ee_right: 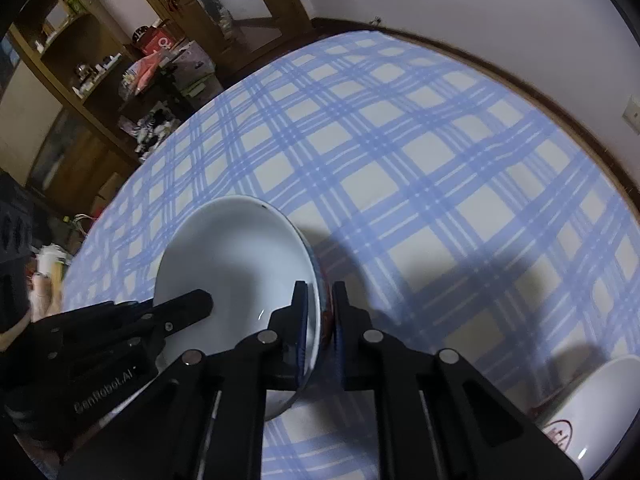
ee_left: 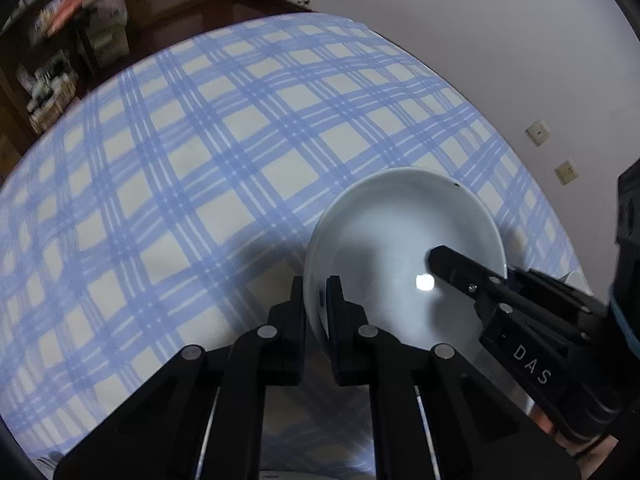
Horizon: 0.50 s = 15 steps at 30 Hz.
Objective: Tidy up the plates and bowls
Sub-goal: 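Lift the red-banded bowl with both tools and lower it into the large white bowl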
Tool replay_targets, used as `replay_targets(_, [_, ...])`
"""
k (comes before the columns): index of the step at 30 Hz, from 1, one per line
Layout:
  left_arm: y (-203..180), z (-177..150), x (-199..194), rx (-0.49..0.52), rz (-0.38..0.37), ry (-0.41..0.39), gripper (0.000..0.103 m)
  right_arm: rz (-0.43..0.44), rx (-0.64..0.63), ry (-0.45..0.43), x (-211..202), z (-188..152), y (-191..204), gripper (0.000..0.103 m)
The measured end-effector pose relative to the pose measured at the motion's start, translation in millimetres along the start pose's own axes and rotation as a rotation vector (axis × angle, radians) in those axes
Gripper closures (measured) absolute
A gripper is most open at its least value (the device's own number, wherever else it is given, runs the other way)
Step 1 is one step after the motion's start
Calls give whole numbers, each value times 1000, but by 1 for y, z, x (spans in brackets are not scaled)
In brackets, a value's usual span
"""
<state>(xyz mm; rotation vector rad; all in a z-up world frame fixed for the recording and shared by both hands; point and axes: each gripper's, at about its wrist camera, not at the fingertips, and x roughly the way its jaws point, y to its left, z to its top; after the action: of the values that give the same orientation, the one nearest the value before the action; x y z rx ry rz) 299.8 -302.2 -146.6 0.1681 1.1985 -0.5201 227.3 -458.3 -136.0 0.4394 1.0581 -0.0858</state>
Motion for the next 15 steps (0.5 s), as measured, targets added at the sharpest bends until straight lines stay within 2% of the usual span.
replay_targets(5, [3,-4,-13,-5,-9,0,95,16,7,4,-8,-1,3,93])
replay_targets(11, [8,-14,-34,-17,-11,-11,96,-8,-31,23,-21,-11,15,93])
replay_targets(15, [13,-23,-37,-47,-41,3,96,-26,-23,18,-29,-15,19,93])
